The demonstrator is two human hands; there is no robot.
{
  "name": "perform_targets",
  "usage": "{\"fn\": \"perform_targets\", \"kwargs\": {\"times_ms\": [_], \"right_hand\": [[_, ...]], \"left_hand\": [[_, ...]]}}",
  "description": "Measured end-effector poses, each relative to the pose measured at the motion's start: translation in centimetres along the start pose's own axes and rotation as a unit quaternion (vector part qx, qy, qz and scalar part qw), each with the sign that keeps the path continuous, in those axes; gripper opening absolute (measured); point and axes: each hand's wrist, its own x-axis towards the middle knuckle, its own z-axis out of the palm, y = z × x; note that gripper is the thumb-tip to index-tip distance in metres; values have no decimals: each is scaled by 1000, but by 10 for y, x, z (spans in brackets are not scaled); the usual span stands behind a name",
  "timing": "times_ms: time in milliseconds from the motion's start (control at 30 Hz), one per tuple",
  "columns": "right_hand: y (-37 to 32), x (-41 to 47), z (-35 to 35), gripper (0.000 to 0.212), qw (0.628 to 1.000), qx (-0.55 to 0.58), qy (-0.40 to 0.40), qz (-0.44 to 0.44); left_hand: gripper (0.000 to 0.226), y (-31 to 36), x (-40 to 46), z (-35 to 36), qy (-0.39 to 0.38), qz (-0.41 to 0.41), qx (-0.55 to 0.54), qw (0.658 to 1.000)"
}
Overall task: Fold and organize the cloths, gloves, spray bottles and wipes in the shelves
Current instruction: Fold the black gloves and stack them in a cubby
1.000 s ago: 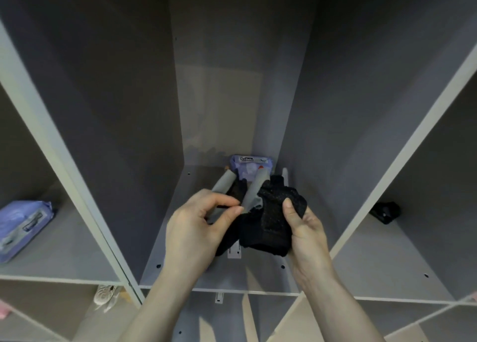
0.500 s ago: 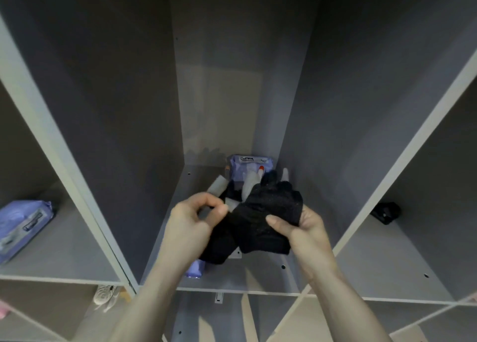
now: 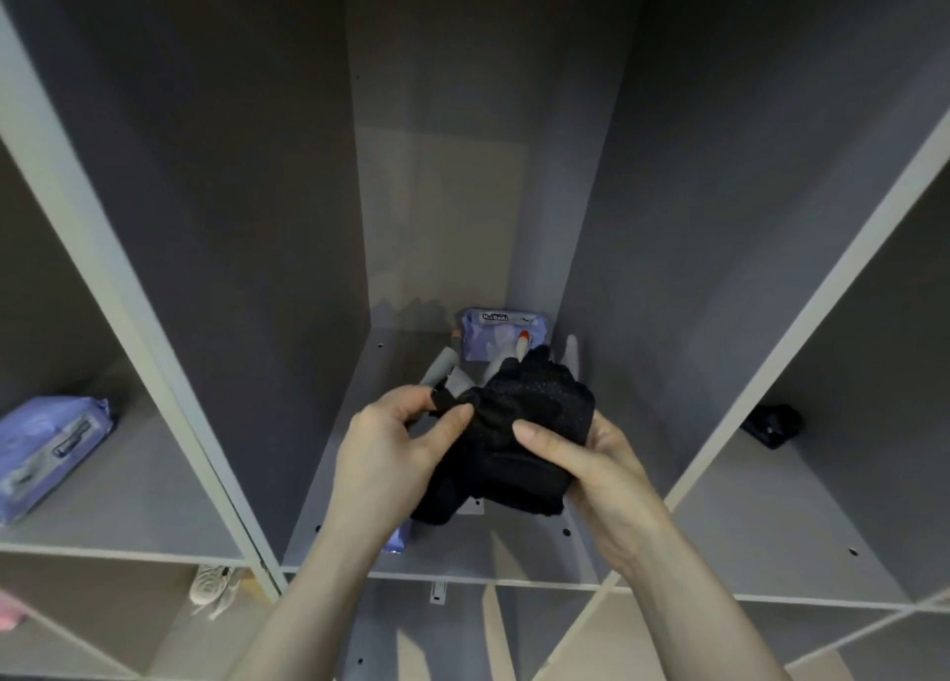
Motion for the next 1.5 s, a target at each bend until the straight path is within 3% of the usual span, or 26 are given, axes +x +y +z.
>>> {"fn": "perform_targets", "kwargs": {"times_ms": [133, 267, 367, 467, 567, 633, 667, 733, 833, 1000, 1233, 1333, 1500], "right_hand": [[2, 0, 1, 36, 998, 28, 43, -28], [-6, -4, 4, 45, 998, 63, 4, 22], [-1, -3, 4, 44, 993, 83, 69, 54], [1, -4, 7, 36, 990, 102, 94, 36], [1, -8, 13, 44, 984, 154, 64, 60], [1, -9, 14, 45, 980, 175, 56, 71], [1, -9, 15, 43, 979, 181, 57, 72], [-1, -8, 13, 39, 976, 197, 62, 72], [-6, -8, 10, 33, 976, 197, 63, 72], [-3, -7, 14, 25, 988, 111, 58, 88], [2, -12, 16, 37, 999, 9, -7, 49], [8, -6, 11, 28, 997, -9, 75, 33], [1, 1, -7, 26, 993, -35, 114, 21]], "left_hand": [[45, 4, -1, -2, 51, 14, -60, 997], [42, 7, -1, 0, 5, 42, -106, 993], [38, 7, -5, 0, -24, 49, -113, 992], [21, 1, -8, 1, -63, 49, -38, 996], [13, -7, -8, 6, -8, 113, 99, 989], [11, -3, -10, 6, -8, 127, 132, 983], [16, -2, -12, 5, -29, 122, 91, 988], [35, 9, -15, -1, -71, 34, -71, 994], [45, 15, -11, -6, -47, -88, -207, 973], [38, 17, -12, 2, -100, -121, -187, 970], [11, 13, -12, 4, -37, -81, -117, 989], [19, 10, -9, 0, -20, -73, -157, 985], [64, 4, -2, -20, -26, -59, -257, 964]]}}
